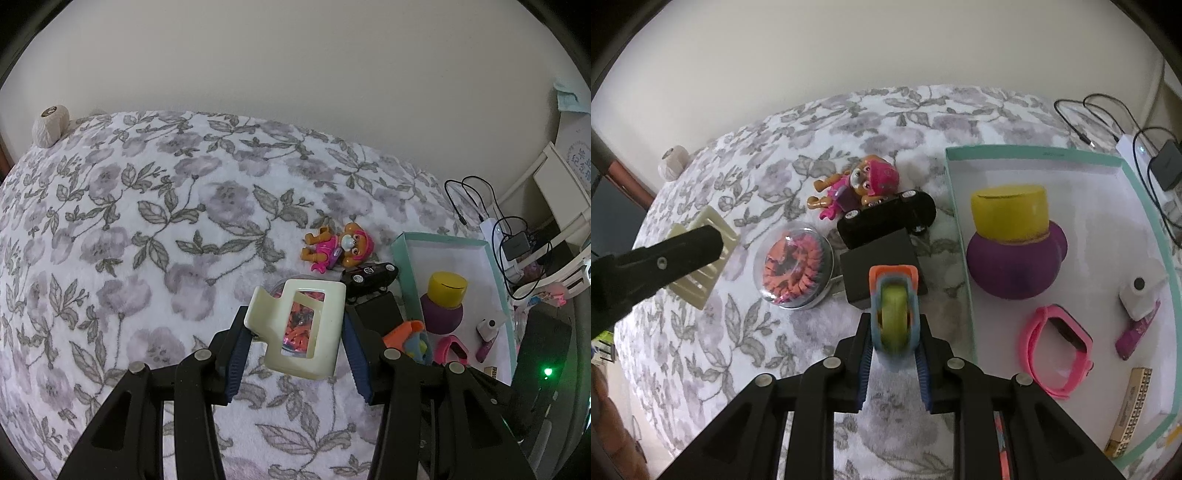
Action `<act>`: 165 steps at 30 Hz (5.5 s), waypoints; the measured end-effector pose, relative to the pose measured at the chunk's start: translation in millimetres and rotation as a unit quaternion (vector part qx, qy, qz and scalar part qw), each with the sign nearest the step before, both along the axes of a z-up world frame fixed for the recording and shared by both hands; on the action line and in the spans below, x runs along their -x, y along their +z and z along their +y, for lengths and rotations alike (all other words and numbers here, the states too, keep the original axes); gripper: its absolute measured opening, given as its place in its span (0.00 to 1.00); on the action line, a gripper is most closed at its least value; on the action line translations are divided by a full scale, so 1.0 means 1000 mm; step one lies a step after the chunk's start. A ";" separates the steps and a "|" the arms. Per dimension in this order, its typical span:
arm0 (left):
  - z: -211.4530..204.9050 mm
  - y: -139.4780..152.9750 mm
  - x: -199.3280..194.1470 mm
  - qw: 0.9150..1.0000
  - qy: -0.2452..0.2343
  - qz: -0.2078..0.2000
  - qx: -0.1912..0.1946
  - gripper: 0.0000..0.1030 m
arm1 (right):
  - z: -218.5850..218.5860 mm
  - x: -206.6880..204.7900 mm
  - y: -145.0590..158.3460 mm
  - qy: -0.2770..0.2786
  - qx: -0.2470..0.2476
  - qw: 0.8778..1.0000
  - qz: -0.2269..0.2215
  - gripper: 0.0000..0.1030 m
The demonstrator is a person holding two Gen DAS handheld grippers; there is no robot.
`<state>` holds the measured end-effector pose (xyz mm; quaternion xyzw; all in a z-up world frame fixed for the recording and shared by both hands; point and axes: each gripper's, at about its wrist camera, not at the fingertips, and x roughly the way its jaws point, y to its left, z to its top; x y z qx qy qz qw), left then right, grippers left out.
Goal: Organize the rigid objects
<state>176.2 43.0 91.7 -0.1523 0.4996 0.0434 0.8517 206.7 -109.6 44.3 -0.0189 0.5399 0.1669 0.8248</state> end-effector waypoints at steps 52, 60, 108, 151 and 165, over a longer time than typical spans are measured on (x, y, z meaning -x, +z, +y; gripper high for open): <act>-0.005 0.028 0.015 0.999 0.006 -0.031 0.025 0.49 | -0.023 0.078 -0.007 0.068 0.095 0.992 0.040 0.22; -0.004 0.029 0.015 0.999 0.007 -0.028 0.023 0.49 | -0.023 0.080 -0.021 0.074 0.105 0.991 0.049 0.22; -0.001 0.010 0.005 1.000 0.015 -0.006 0.017 0.49 | -0.015 0.057 -0.012 0.061 0.090 0.994 0.003 0.31; 0.017 0.009 0.006 0.998 0.026 -0.011 0.060 0.49 | 0.029 0.050 -0.038 0.108 0.111 0.988 0.020 0.68; 0.017 0.009 0.007 0.998 0.027 -0.012 0.061 0.49 | 0.012 0.041 -0.022 0.090 0.069 0.993 0.031 0.67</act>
